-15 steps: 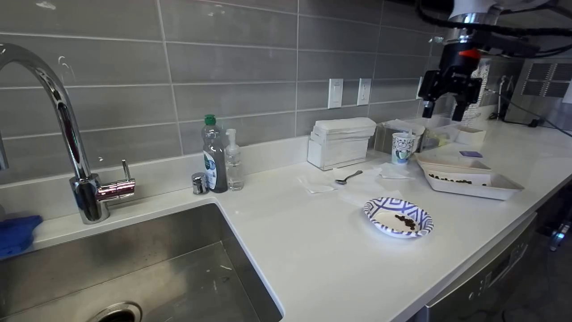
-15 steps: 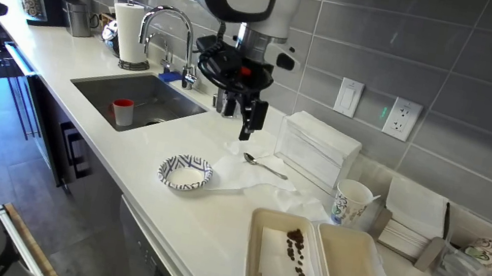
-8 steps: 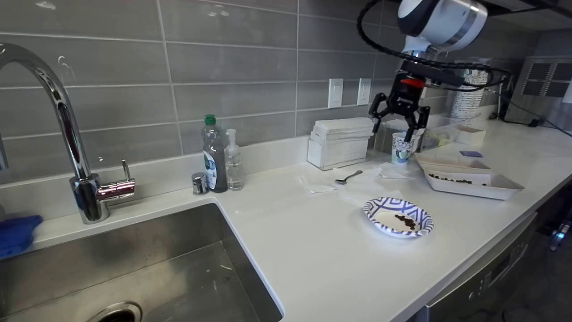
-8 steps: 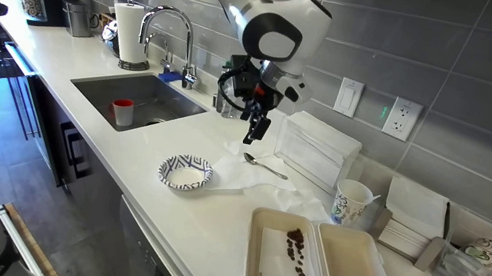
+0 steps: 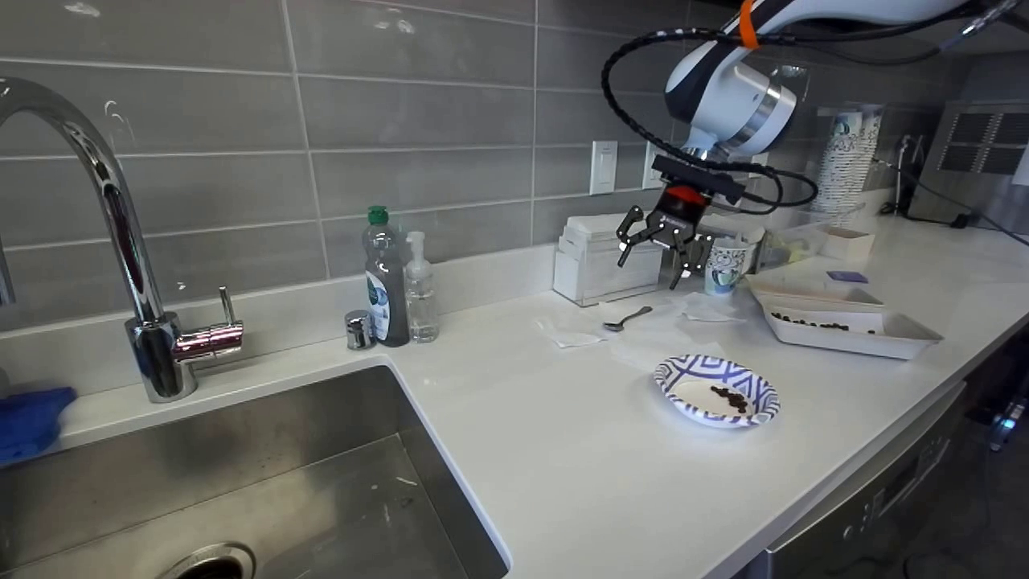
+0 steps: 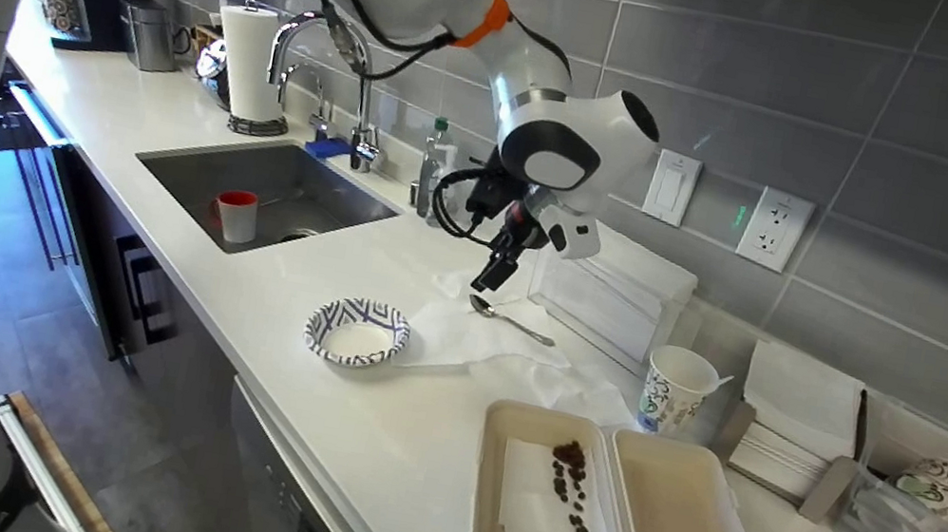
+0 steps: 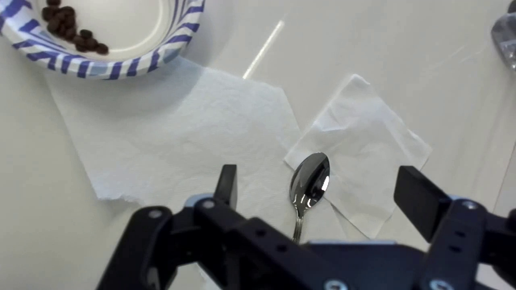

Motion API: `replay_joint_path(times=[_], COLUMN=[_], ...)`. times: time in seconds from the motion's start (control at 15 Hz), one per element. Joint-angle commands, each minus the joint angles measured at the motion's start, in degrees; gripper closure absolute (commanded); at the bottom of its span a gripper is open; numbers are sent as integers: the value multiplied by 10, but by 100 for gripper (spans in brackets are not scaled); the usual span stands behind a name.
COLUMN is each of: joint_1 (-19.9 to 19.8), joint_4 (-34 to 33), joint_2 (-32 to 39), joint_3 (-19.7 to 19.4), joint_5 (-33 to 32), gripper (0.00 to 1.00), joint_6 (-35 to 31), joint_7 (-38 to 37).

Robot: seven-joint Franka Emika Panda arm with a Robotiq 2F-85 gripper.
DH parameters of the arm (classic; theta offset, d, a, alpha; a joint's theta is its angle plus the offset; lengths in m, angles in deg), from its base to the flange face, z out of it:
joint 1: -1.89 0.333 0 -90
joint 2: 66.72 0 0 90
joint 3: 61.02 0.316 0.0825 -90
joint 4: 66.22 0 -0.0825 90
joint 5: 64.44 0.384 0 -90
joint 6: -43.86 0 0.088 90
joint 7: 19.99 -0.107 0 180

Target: Pick up the spoon from the counter and scoop some of the contents in the bowl and pour them in the cup

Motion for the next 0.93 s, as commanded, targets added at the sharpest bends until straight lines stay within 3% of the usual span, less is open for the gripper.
replay_joint_path(times=[0.0,0.07,0.4,0.87], joint_1=[-4,-4,-4,-26], joint_4=[-35,-14,-30,-49], joint_2=[52,25,46,73], joint_3=[1,2,1,1], joint_5=[41,21,27,38], gripper=[0,0,0,0], joint_6=[-15,-6,-7,12], joint_7=[-83,-41,-75,-61])
